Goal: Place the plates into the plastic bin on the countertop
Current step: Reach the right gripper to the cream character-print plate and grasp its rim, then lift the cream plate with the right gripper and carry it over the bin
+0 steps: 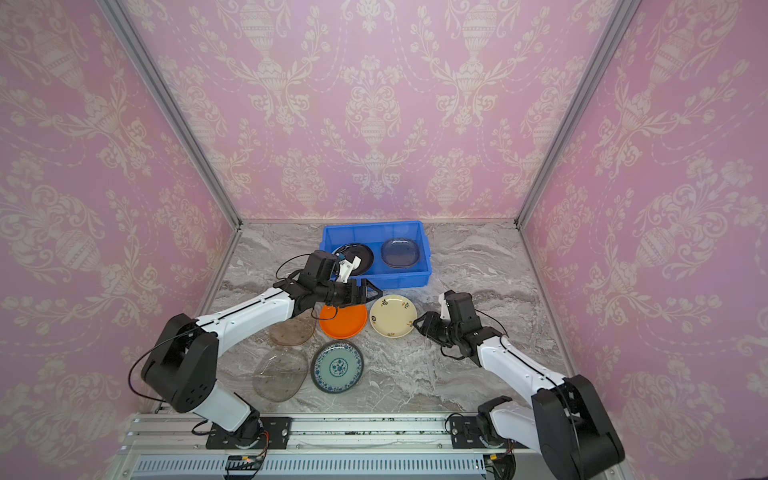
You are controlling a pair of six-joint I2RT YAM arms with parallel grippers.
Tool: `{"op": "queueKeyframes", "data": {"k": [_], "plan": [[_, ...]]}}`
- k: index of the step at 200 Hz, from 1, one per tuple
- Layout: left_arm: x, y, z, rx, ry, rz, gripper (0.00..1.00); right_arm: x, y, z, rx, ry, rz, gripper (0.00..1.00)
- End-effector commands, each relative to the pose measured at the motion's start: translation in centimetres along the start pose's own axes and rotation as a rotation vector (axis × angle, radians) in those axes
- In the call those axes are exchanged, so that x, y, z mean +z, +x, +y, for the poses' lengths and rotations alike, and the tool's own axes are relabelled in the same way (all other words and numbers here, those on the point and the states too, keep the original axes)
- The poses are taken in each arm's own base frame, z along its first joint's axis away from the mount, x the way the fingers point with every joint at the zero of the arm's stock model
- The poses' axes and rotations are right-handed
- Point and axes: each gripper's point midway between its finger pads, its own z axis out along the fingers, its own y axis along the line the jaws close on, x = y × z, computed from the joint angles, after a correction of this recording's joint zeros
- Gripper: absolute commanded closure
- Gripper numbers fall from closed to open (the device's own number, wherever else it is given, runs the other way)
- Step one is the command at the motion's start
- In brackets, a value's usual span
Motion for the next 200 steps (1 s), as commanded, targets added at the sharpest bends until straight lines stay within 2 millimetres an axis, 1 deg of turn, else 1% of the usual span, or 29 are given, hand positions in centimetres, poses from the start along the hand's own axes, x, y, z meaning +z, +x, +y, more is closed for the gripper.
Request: {"op": "queueKeyframes", "data": {"k": [1,14,26,53,65,103,123,146,161,186,191,200], "plan": [[1.0,0.0,0.1,-0.034,0.038,0.004,0.08,0.9,-1.3,0.6,0.015,-0.061,-0.045,0.5],[1.2,-0.2,0.1,-0.035,0.043,0.0,0.09,1.7,-1.3,0.1,0.032,-0.057,-0.032,0.51],[1.1,-0.2,0.1,-0.035,0.042,0.0,0.09,2.3,-1.4,0.2,0.036,-0.071,-0.024,0.52],[1.0,0.0,0.3,-0.022,0.026,0.002,0.11,3.4,-1.7,-0.1,0.039,-0.063,-0.008,0.61],[0.9,0.0,0.3,-0.02,0.022,0.004,0.12,3.8,-1.7,-0.4,0.048,-0.061,-0.002,0.63],[1.0,0.0,0.5,-0.017,0.016,0.003,0.12,5.1,-1.6,-1.1,0.068,-0.054,0.024,0.64],[1.2,0.0,0.7,-0.021,0.014,0.006,0.12,5.6,-1.7,-1.3,0.078,-0.052,0.033,0.73],[1.5,0.0,0.8,-0.024,0.016,0.009,0.12,5.9,-1.6,-1.7,0.088,-0.044,0.037,0.79],[1.6,0.0,0.8,-0.018,0.016,0.017,0.13,6.0,-1.5,-1.8,0.092,-0.041,0.043,0.87],[1.7,-0.1,1.1,-0.012,0.0,0.027,0.14,5.6,-1.2,-2.2,0.101,-0.035,0.053,0.92],[1.7,-0.1,1.2,-0.01,-0.002,0.029,0.14,5.5,-1.2,-2.1,0.099,-0.038,0.054,0.96],[1.7,-0.2,1.0,-0.005,0.0,0.028,0.14,5.1,-1.0,-2.2,0.099,-0.035,0.056,0.99]]}}
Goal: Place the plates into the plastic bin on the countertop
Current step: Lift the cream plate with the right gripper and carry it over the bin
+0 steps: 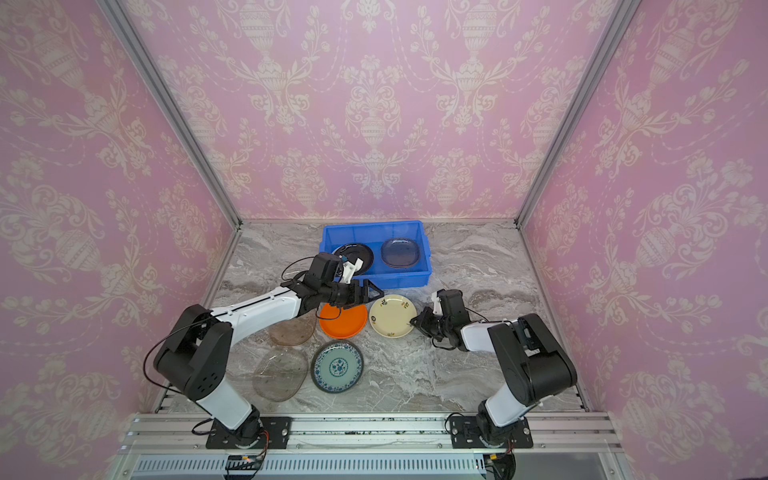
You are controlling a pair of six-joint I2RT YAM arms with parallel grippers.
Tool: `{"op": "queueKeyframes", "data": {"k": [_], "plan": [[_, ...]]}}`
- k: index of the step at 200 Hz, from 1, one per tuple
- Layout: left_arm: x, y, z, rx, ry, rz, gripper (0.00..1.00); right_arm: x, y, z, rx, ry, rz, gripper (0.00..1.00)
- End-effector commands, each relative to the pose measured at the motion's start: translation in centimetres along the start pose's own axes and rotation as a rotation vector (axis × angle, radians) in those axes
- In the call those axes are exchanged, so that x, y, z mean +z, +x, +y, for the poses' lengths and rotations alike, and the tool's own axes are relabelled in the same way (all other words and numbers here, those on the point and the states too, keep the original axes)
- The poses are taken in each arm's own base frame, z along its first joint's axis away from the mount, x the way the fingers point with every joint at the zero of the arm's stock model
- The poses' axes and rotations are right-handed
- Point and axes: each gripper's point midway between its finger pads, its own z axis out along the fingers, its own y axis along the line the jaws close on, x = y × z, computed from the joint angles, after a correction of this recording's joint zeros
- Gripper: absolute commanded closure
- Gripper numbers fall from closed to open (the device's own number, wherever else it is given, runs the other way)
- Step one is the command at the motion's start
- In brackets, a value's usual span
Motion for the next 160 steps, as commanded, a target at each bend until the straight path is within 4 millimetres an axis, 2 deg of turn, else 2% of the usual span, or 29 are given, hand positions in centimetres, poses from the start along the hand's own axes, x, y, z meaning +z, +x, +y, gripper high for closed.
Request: {"op": "queueKeyframes", "data": {"k": [1,23,41,63,81,99,116,143,147,160], "plan": [[0.1,-0.4,-0.3,0.036,0.001,0.01,0.14,-0.7,0.4,-0.4,0.005,0.015,0.012,1.0],[0.0,-0.6,-0.5,0.047,-0.005,0.012,0.15,-2.3,0.7,-0.1,-0.018,0.039,0.018,1.0],[-0.3,-0.9,-0.8,0.06,-0.012,0.008,0.16,-4.4,0.9,0.8,-0.048,0.055,0.011,1.0],[-1.2,-1.2,-0.8,0.077,-0.049,0.013,0.17,-7.7,0.6,2.9,-0.093,0.07,-0.012,1.0],[-3.2,-2.3,-1.2,0.092,-0.068,-0.025,0.17,-10.5,-0.4,5.7,-0.131,0.064,-0.051,1.0],[-5.9,-4.1,-1.3,0.087,-0.08,-0.091,0.16,-12.9,-2.5,8.3,-0.195,0.099,-0.109,1.0],[-8.1,-5.7,-1.9,0.086,-0.072,-0.136,0.16,-14.1,-4.6,10.4,-0.255,0.141,-0.14,1.0],[-10.5,-7.8,-2.9,0.114,-0.077,-0.182,0.15,-13.4,-8.4,13.5,-0.335,0.147,-0.165,1.0],[-10.6,-8.0,-2.9,0.122,-0.078,-0.186,0.15,-13.6,-9.6,15.0,-0.354,0.125,-0.194,1.0],[-11.1,-8.9,-2.8,0.142,-0.092,-0.202,0.15,-12.4,-12.0,17.0,-0.382,0.096,-0.218,1.0]]}}
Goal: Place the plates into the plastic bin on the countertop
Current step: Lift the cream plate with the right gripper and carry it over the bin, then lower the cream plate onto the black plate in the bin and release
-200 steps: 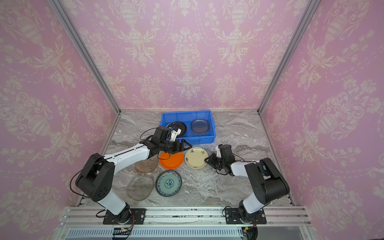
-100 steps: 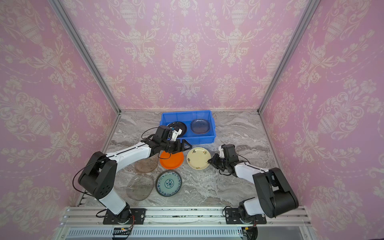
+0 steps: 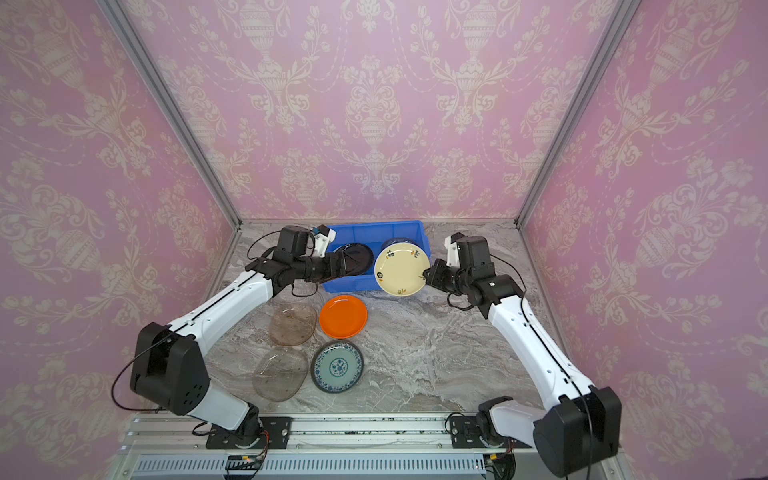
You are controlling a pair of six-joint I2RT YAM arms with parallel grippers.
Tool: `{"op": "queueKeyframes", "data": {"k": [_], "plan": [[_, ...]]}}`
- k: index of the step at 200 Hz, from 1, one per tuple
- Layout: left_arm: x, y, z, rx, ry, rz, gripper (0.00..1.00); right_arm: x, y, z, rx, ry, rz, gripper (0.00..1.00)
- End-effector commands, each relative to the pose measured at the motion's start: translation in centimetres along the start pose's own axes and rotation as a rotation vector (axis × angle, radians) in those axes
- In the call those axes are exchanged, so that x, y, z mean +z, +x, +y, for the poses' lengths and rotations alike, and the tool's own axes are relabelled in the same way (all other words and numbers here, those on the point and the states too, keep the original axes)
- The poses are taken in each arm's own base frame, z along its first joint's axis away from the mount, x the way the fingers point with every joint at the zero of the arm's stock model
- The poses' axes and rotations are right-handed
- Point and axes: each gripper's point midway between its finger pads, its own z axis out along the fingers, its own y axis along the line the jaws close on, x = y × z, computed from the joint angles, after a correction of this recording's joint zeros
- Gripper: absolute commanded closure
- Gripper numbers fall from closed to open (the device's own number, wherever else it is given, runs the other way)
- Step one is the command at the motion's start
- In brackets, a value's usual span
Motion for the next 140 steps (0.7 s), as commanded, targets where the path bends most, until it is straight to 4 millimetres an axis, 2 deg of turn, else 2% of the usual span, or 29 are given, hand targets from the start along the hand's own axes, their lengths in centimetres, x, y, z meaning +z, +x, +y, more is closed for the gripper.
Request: {"op": "queueKeyframes", "data": {"k": [1,27,48,66,94,140], "plan": [[-1.2,-1.1,-0.2,0.062,-0.029,-0.01,0.15,2.3,-2.9,0.3,-0.074,0.033,-0.008,1.0],[-1.3,-2.9,0.7,0.039,-0.021,-0.055,0.15,7.0,-6.7,2.2,-0.075,-0.028,-0.011,1.0],[-1.1,-3.8,1.1,0.012,0.003,-0.083,0.15,11.2,-7.5,2.9,-0.06,-0.073,0.029,1.0],[-0.9,-3.8,1.3,0.008,0.005,-0.09,0.14,14.9,-6.9,3.2,-0.054,-0.086,0.079,1.0],[-0.9,-3.5,1.7,0.002,-0.01,-0.083,0.12,19.7,-5.8,3.5,-0.042,-0.093,0.128,1.0],[-1.3,-2.7,2.5,0.005,-0.051,-0.075,0.12,25.6,-4.3,3.2,0.017,-0.096,0.205,1.0]]}}
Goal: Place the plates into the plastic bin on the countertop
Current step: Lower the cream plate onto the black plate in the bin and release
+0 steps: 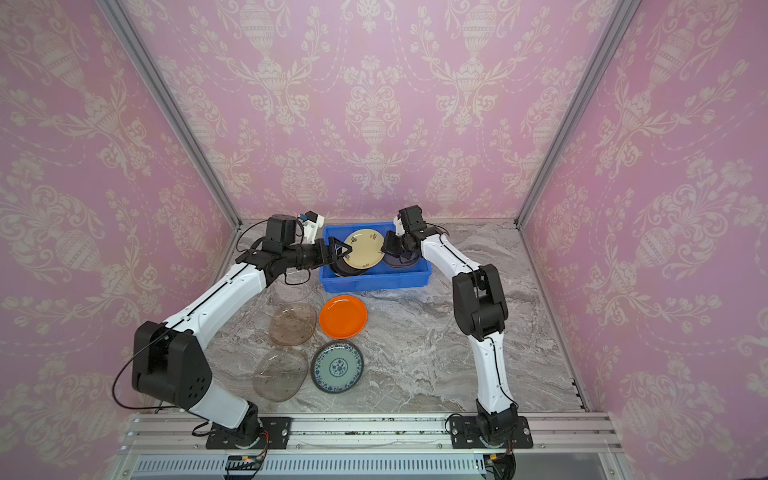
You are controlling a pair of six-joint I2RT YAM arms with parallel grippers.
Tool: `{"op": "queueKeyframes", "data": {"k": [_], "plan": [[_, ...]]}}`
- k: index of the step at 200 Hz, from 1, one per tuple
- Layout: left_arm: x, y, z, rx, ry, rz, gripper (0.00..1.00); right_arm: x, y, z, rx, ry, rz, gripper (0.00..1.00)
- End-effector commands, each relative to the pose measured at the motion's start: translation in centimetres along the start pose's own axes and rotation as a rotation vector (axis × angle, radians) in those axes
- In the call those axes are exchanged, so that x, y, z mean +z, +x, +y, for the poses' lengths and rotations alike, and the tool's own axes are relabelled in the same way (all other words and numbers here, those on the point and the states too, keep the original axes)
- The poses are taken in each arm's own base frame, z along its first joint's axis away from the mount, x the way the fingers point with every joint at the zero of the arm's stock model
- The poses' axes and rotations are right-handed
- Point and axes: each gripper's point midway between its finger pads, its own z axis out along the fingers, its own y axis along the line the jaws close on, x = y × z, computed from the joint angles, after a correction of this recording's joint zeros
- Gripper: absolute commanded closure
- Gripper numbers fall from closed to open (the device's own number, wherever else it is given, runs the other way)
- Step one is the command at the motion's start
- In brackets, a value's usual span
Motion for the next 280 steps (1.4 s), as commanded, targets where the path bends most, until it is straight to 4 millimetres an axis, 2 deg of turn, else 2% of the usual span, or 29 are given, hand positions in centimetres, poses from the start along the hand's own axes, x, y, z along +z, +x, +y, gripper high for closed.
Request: {"op": "queueKeyframes", "data": {"k": [1,46,103,108,124,154,219,254,280], "plan": [[-0.3,0.8,0.8,0.0,-0.033,0.007,0.12,0.9,-1.4,1.6,0.025,-0.061,-0.006,1.0],[0.0,1.3,1.6,-0.016,-0.047,0.016,0.13,4.6,-1.0,1.2,0.048,-0.048,0.026,1.0],[0.0,1.6,2.0,-0.014,-0.063,0.023,0.12,6.4,-0.4,1.4,0.047,-0.022,0.058,1.0],[0.1,1.7,2.0,-0.015,-0.065,0.024,0.12,6.4,-0.5,1.5,0.045,-0.02,0.058,1.0],[0.1,1.7,2.1,-0.014,-0.068,0.025,0.12,6.3,-0.4,1.3,0.044,-0.008,0.06,0.85],[0.1,1.6,2.1,-0.015,-0.07,0.023,0.12,6.0,-0.5,1.3,0.032,0.009,0.055,0.75],[0.1,1.7,2.2,-0.015,-0.073,0.022,0.12,3.7,-0.7,1.1,-0.016,0.072,0.03,0.71],[0.2,1.8,2.3,-0.019,-0.069,0.025,0.12,3.4,-0.5,0.6,-0.045,0.101,0.035,0.71],[0.3,1.9,2.4,-0.019,-0.071,0.027,0.12,4.0,0.0,0.2,-0.042,0.111,0.05,0.72]]}}
